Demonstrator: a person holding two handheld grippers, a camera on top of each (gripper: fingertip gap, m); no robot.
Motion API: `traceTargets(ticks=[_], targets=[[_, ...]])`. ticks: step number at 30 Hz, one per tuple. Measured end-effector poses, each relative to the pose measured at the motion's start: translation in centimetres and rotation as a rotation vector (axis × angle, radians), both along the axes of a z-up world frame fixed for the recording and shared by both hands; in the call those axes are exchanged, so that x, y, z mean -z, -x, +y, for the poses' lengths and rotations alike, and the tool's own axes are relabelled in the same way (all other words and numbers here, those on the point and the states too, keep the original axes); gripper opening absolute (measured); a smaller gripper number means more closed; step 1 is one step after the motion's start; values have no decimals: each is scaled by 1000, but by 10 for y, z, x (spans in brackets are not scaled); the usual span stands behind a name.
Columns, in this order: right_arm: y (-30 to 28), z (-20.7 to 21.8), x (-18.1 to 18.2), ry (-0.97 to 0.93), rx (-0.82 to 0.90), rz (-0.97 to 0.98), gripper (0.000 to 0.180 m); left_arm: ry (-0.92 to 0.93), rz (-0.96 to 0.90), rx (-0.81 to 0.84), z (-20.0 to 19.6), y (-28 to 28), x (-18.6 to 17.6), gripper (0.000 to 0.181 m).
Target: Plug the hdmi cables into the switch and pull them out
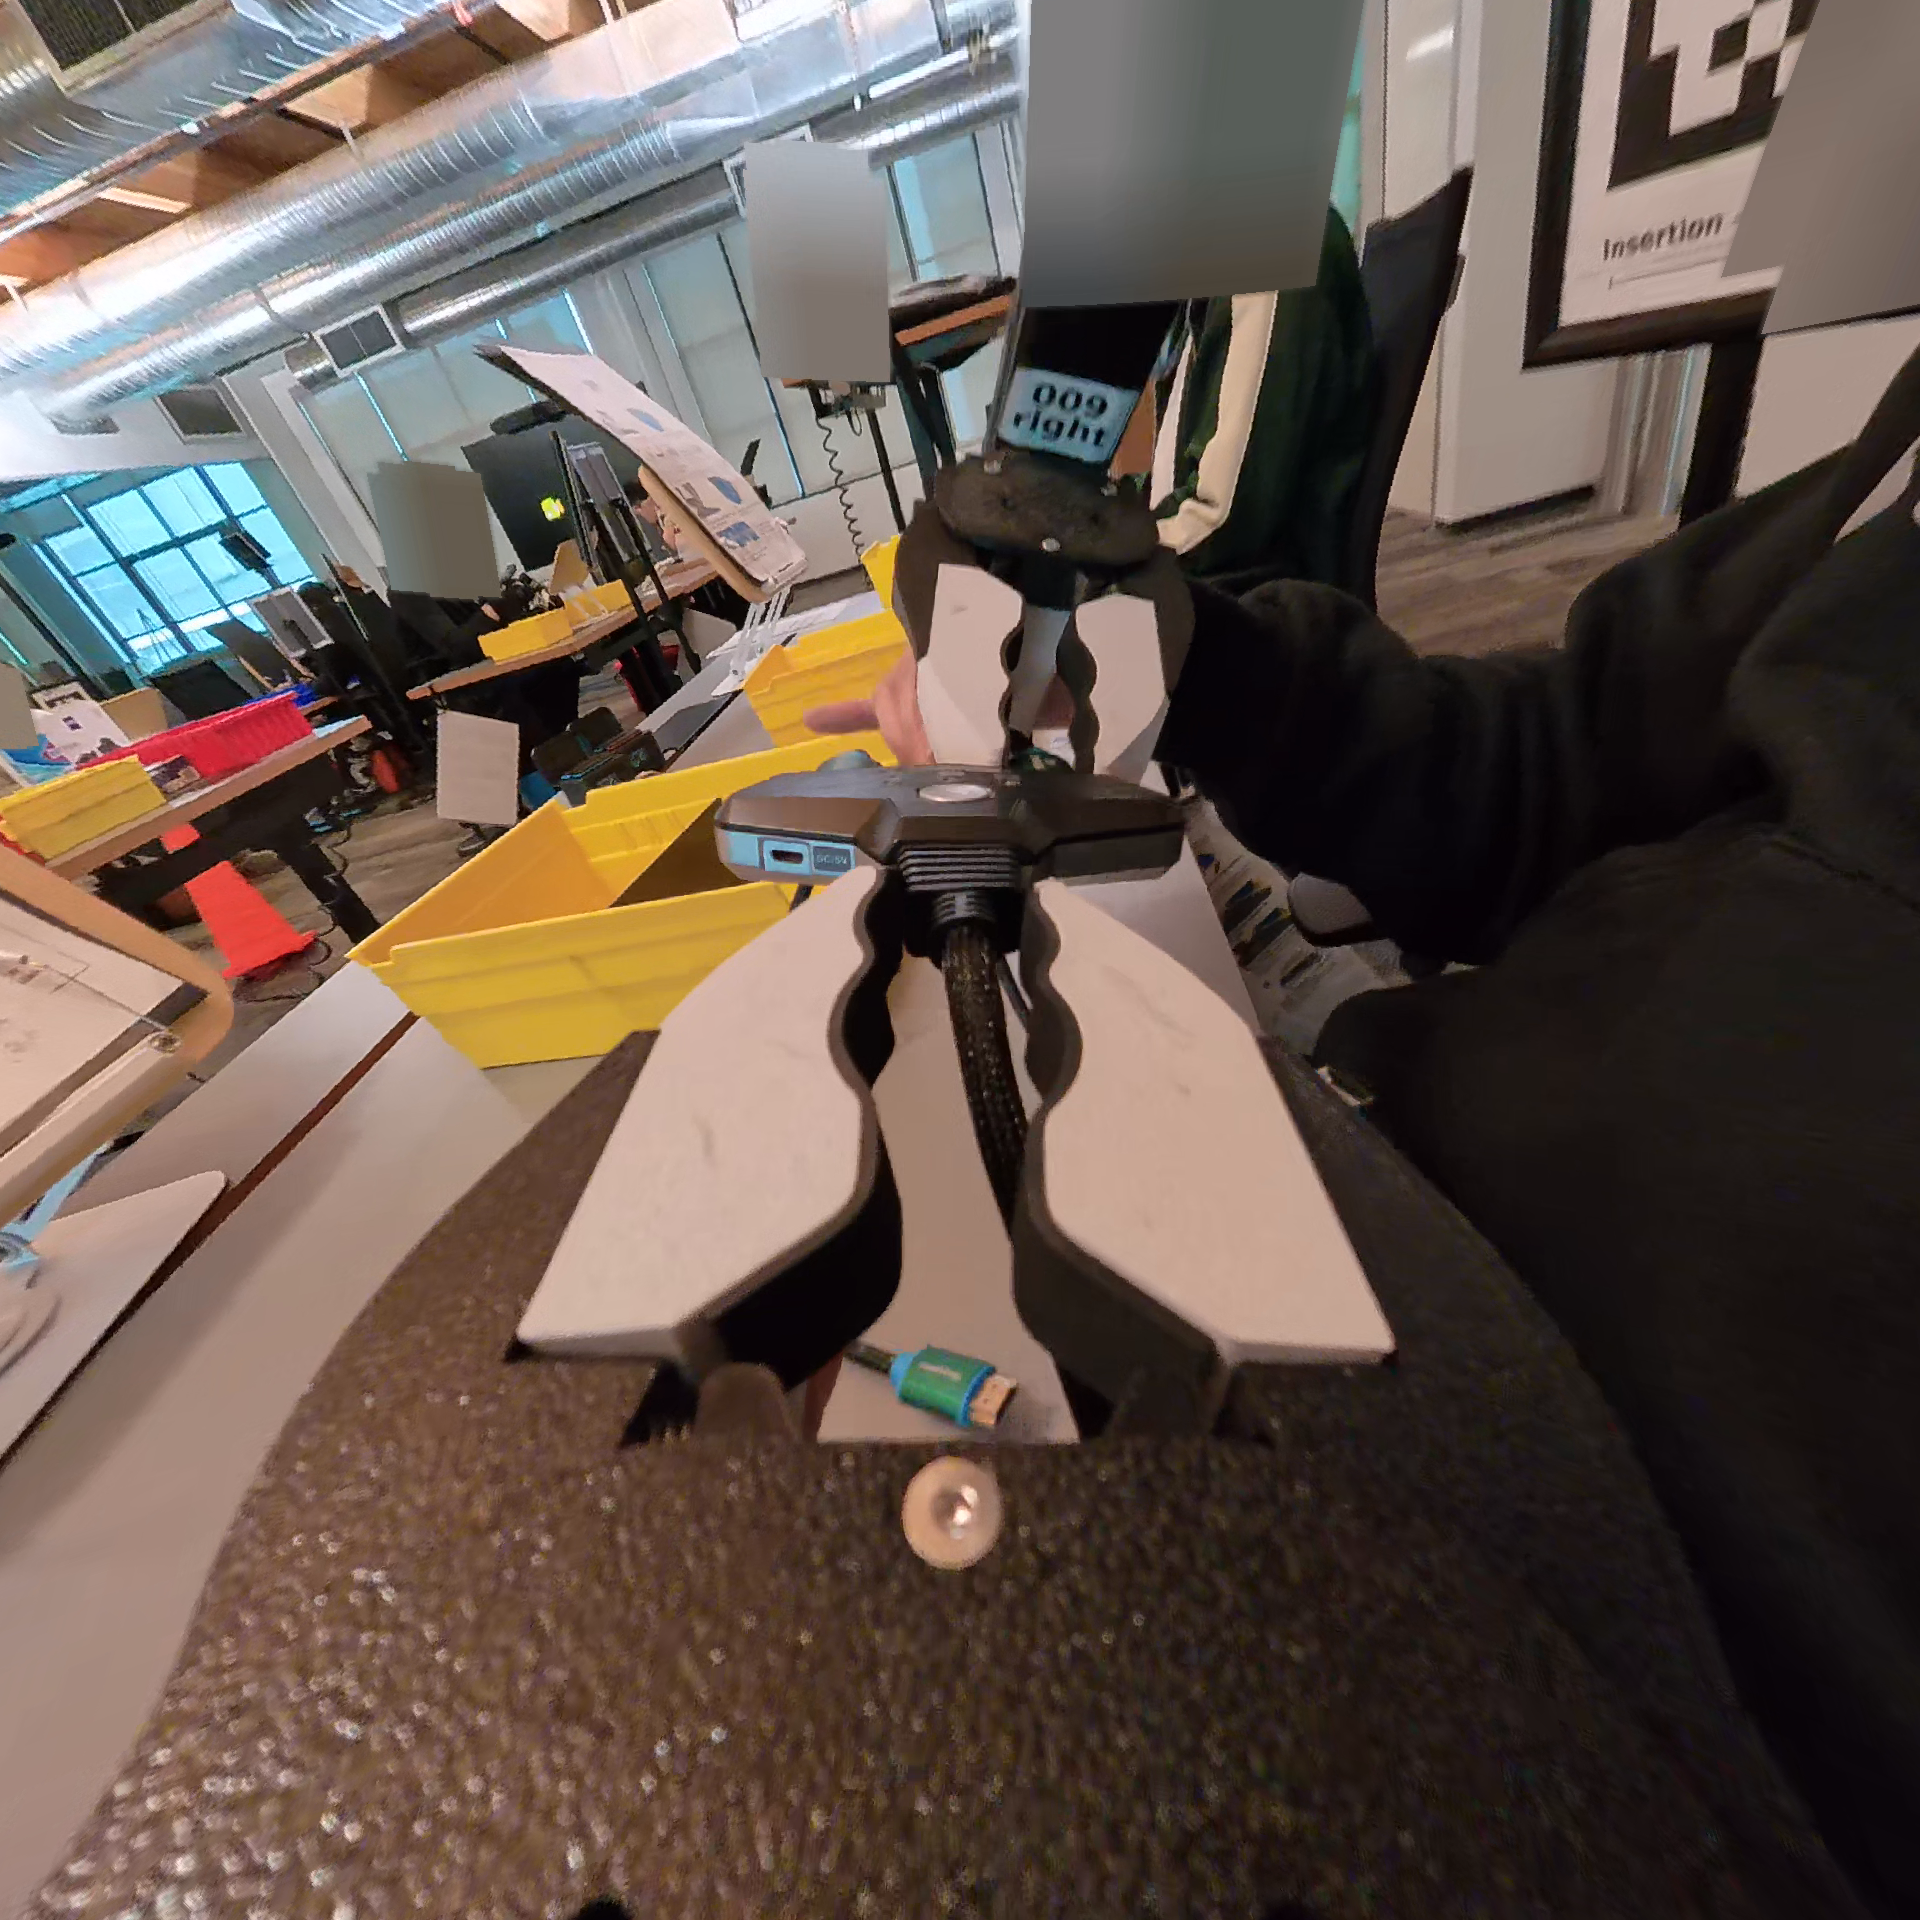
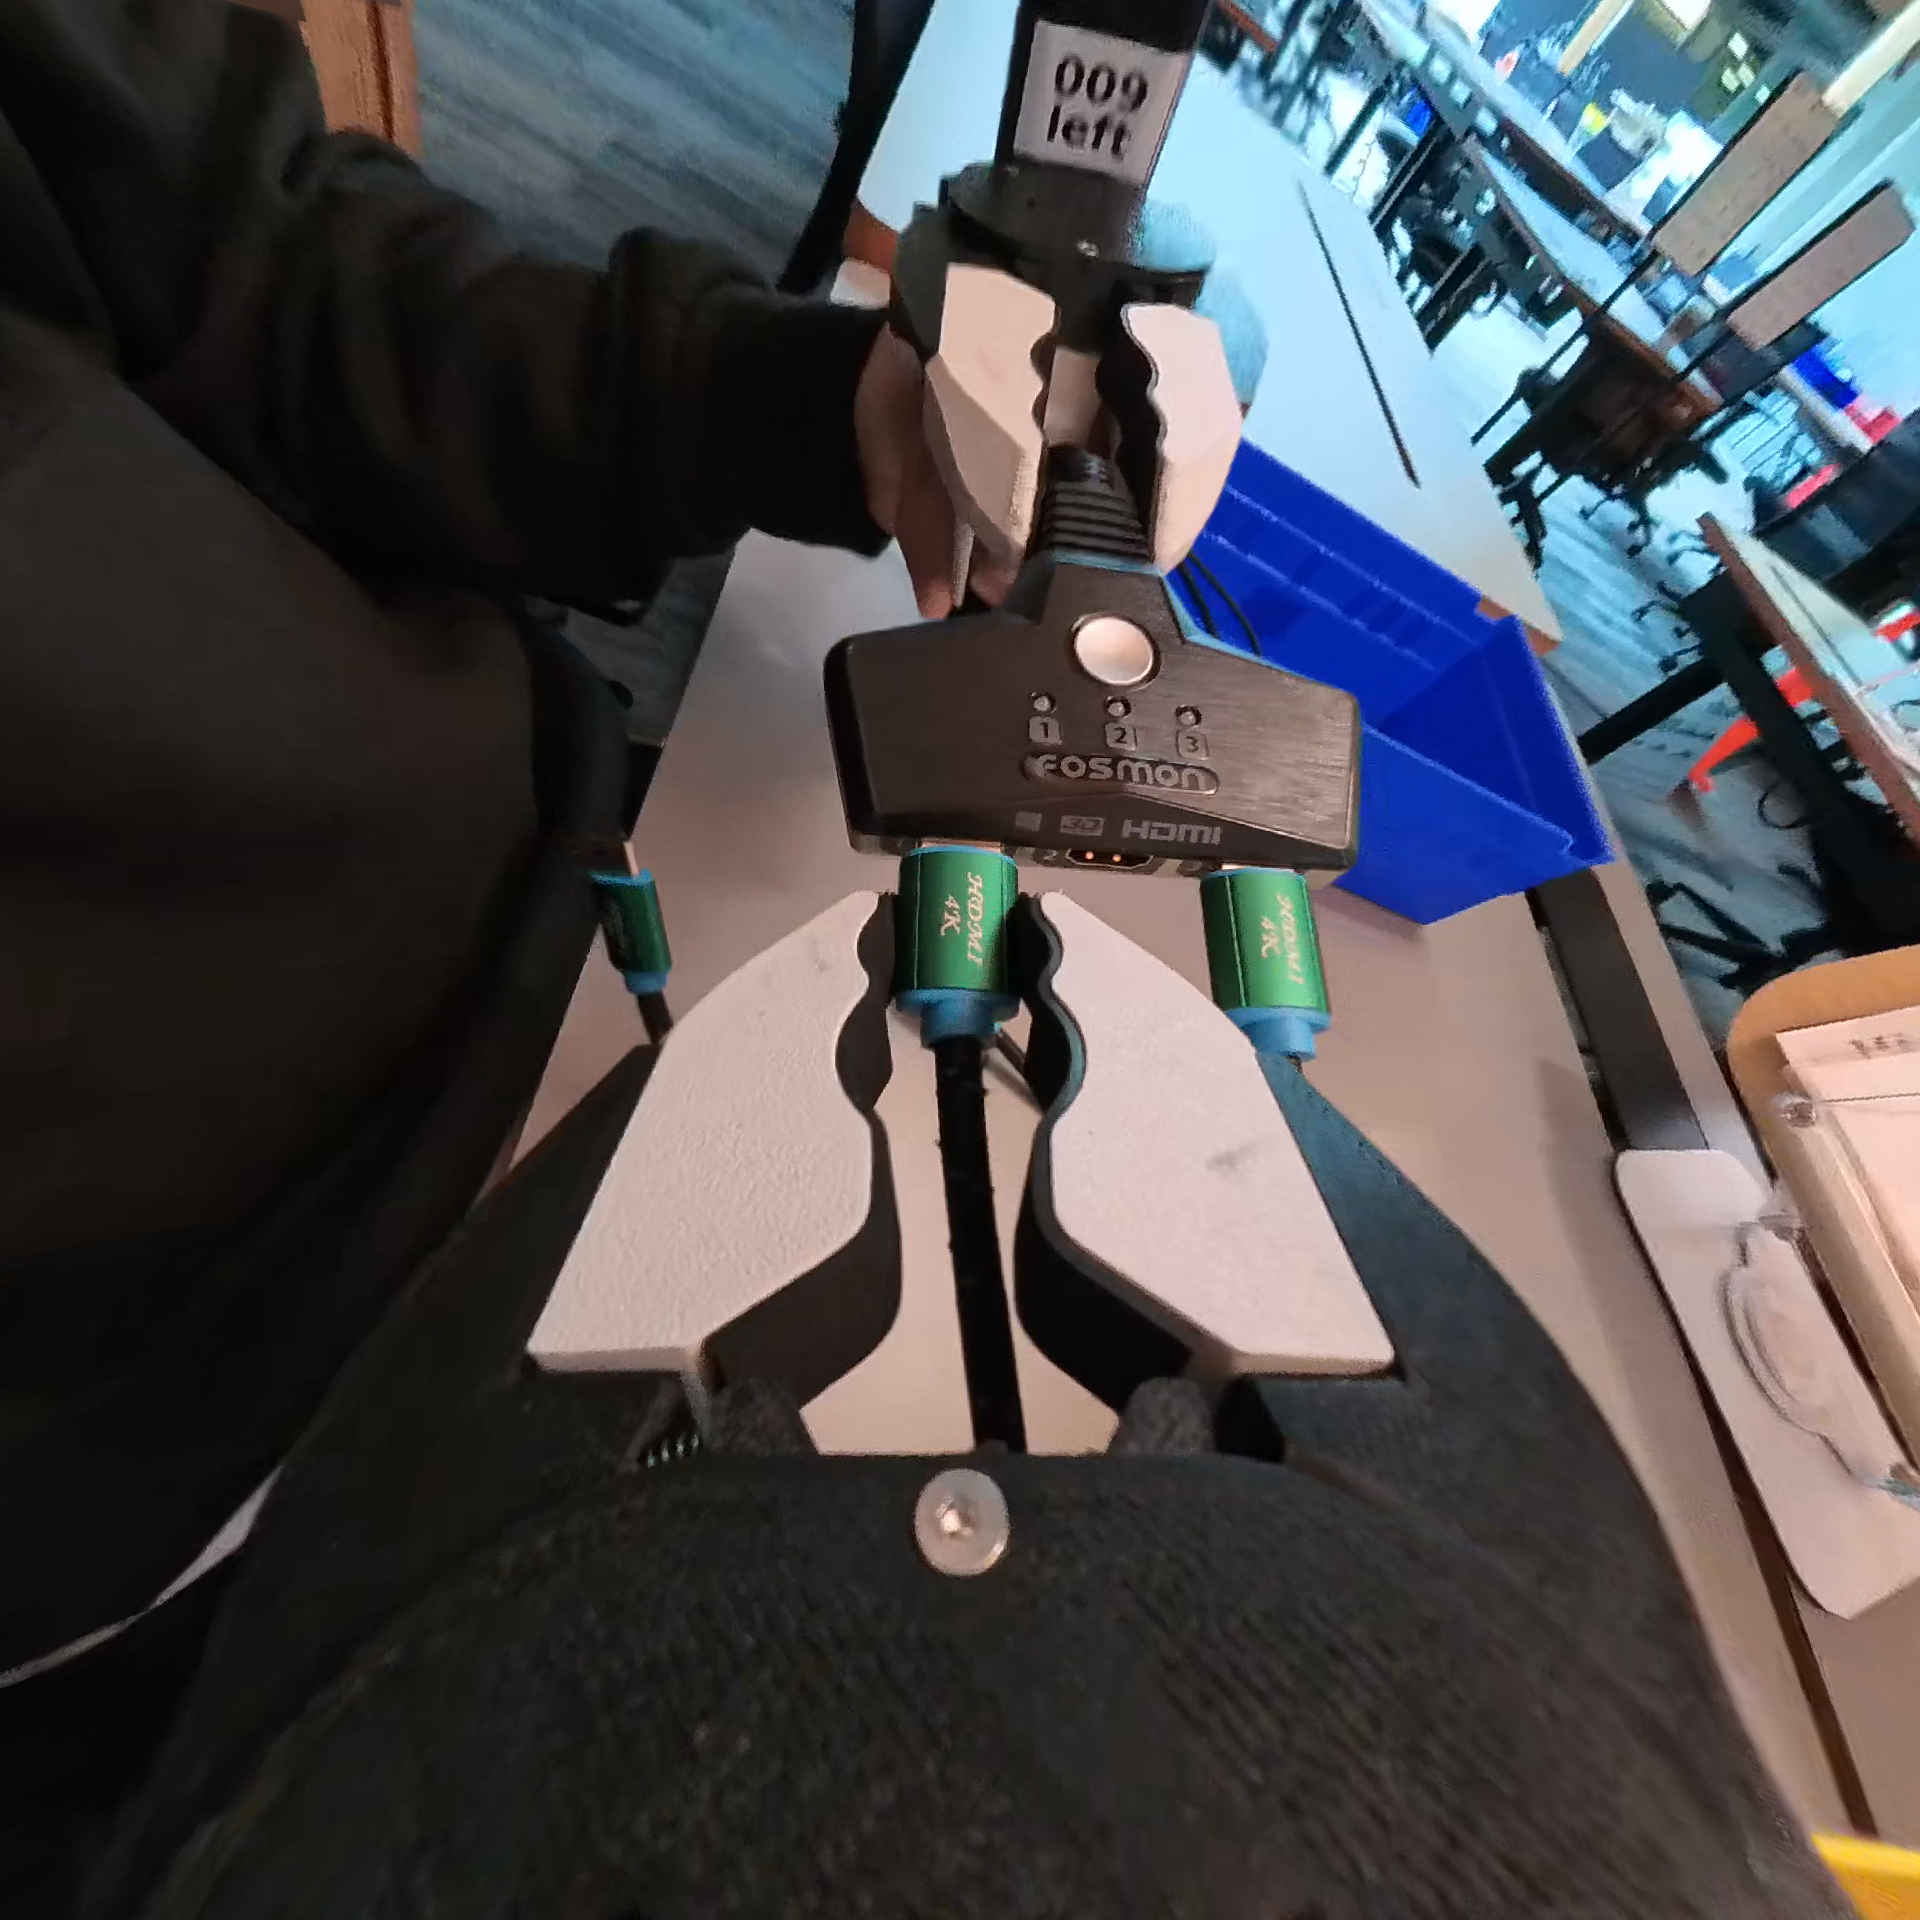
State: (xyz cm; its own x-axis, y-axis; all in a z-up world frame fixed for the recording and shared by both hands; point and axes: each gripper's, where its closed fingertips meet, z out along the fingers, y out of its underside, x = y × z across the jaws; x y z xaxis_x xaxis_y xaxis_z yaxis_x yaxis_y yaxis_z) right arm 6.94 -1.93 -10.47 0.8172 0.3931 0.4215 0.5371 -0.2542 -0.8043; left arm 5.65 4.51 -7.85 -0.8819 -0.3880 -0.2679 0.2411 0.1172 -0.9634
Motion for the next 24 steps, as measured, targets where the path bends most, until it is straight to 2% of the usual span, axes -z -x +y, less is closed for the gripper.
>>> traceTargets(ticks=[5, 15, 24], targets=[[1, 4, 0, -31, -8, 59, 22, 43, 29, 5, 3, -2, -2, 23], [-4, 20, -2, -117, 35, 0, 22, 78, 46, -17, 11, -5, -3, 22], [7, 15, -1, -50, -3, 73, 22, 49, 1, 19, 10, 1, 0, 23]])
